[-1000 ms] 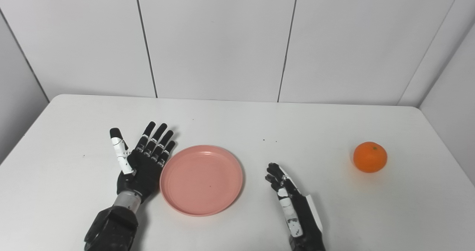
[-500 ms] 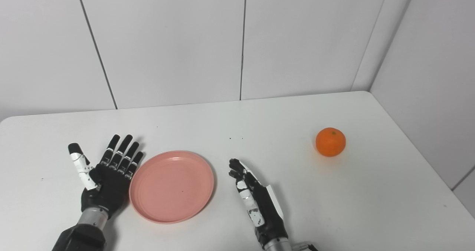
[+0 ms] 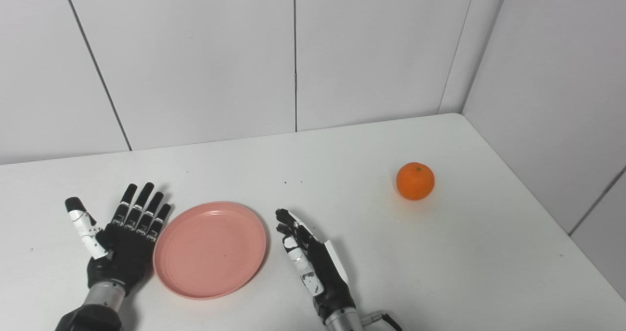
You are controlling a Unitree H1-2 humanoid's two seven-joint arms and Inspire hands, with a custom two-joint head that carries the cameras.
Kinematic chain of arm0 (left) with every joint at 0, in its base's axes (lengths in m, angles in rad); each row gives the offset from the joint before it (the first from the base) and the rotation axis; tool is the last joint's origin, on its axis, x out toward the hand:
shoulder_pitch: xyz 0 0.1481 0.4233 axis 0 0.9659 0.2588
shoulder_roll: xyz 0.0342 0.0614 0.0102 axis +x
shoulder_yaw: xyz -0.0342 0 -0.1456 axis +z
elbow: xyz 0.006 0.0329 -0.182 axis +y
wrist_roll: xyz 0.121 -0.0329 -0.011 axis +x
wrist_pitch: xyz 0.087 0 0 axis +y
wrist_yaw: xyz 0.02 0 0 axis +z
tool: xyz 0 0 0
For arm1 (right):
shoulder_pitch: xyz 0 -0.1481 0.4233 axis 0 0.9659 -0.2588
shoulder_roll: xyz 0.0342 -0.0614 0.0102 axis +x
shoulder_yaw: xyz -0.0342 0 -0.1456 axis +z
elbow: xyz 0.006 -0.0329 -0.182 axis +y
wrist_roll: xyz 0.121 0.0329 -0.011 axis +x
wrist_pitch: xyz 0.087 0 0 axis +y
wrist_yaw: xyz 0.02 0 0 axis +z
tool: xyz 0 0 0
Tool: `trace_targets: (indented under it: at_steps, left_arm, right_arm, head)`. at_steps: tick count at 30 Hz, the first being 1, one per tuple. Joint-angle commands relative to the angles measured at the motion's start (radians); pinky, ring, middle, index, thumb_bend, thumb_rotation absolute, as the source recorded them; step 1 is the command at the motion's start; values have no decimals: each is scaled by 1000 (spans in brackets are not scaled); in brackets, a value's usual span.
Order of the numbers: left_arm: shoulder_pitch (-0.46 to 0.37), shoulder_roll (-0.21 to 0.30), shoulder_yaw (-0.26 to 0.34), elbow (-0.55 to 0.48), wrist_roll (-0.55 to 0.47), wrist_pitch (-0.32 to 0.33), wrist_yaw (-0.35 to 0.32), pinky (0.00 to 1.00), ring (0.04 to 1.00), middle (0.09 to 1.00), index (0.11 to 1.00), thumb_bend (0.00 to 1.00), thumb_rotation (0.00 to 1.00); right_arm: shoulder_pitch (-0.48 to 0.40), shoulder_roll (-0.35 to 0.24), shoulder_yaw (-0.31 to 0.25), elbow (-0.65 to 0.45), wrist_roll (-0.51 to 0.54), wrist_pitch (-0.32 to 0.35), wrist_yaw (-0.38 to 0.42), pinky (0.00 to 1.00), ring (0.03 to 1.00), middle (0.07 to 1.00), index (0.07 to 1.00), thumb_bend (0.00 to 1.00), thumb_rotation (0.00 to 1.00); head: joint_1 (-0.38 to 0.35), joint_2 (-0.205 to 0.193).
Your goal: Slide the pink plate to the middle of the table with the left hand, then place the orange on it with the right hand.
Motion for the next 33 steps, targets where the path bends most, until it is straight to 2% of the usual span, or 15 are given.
trace_targets:
  at_steps: [1,5,9,10,13,18,20,21,22,24,27,33]
  left_arm:
    - [29,2,-1,50,20,68,40,1000,975,937,991,858,920]
    - [29,-1,0,48,18,72,47,1000,976,927,989,855,917]
    - [26,4,-2,55,22,71,43,1000,971,935,984,857,916]
    - [25,7,-3,59,25,69,41,1000,969,935,986,858,918]
    - [20,11,-1,71,25,70,44,1000,968,928,983,851,922]
    - [13,11,1,89,28,67,46,1000,968,922,974,839,931]
    - [11,12,-1,95,31,64,41,1000,974,926,980,835,931]
    - [10,11,0,99,31,64,43,1000,971,923,978,834,933]
    - [9,11,1,101,31,64,43,1000,968,921,972,829,934]
    - [5,12,1,109,31,63,41,1000,968,922,972,828,936]
    - [0,13,1,117,33,62,39,1000,964,915,970,824,950]
    - [-9,14,16,128,14,68,34,1000,965,920,966,821,958]
  right_arm:
    - [12,13,11,50,10,-6,6,933,896,911,875,946,976]
    - [16,13,2,49,11,-23,-3,935,893,908,876,939,974]
    - [17,20,-15,37,3,-27,-29,923,893,912,882,881,966]
    - [16,22,-20,31,-14,-34,-44,909,890,905,876,840,966]
    - [13,19,-31,6,-79,-53,-87,888,882,887,864,800,963]
    - [1,0,-40,-55,-158,-59,-126,826,859,856,851,776,940]
    - [-14,-17,-47,-98,-220,-45,-139,792,856,848,846,777,951]
    - [-23,-27,-51,-117,-252,-39,-144,800,858,846,842,779,952]
    - [-33,-37,-55,-134,-274,-32,-143,852,864,849,845,769,958]
    - [-55,-53,-67,-159,-307,-15,-141,867,867,851,844,765,949]
    - [-94,-86,-83,-178,-384,3,-150,854,859,851,844,764,932]
    - [-157,-131,-110,-203,-465,43,-142,816,834,837,805,777,922]
  head:
    - [0,-2]
    - [9,-4]
    - [8,-7]
    - [3,-9]
    - [-3,-14]
    - [-10,-28]
    - [-14,-32]
    - [-17,-34]
    - [-17,-34]
    - [-27,-39]
    - [-35,-43]
    - [-38,-48]
